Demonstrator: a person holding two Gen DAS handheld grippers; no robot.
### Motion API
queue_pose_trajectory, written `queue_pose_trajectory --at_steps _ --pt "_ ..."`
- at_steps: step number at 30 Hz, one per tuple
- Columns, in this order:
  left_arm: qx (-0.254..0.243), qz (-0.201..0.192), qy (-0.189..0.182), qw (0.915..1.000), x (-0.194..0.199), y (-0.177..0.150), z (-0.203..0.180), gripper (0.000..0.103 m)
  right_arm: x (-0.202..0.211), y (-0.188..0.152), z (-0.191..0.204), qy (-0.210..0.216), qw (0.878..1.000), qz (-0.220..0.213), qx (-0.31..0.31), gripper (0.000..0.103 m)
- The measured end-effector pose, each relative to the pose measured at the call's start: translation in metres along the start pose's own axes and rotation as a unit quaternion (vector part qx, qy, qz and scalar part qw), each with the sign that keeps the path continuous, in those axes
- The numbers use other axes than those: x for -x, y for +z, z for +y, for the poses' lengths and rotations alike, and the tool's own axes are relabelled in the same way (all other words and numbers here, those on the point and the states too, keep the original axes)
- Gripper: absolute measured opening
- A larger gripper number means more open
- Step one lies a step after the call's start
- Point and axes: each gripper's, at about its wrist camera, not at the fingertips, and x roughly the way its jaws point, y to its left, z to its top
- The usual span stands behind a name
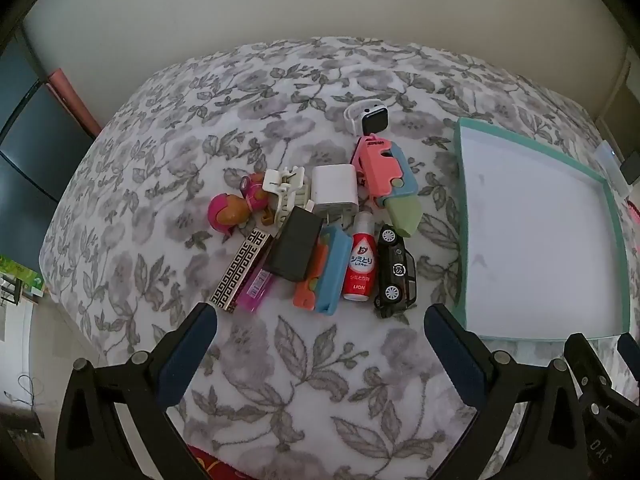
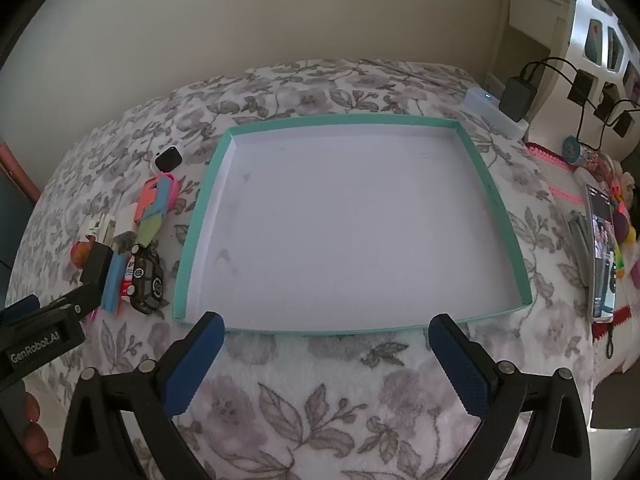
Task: Organize rigid objects
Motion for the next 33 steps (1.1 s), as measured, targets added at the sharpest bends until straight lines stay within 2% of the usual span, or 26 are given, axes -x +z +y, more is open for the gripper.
queue_pose_trajectory --at_steps 33 --pt "0.000 0.004 0.001 1.0000 -0.0010 0.0019 -0.0010 0.103 -0.0035 -0.0012 0.0008 -0.006 1.000 0.008 0.002 0.103"
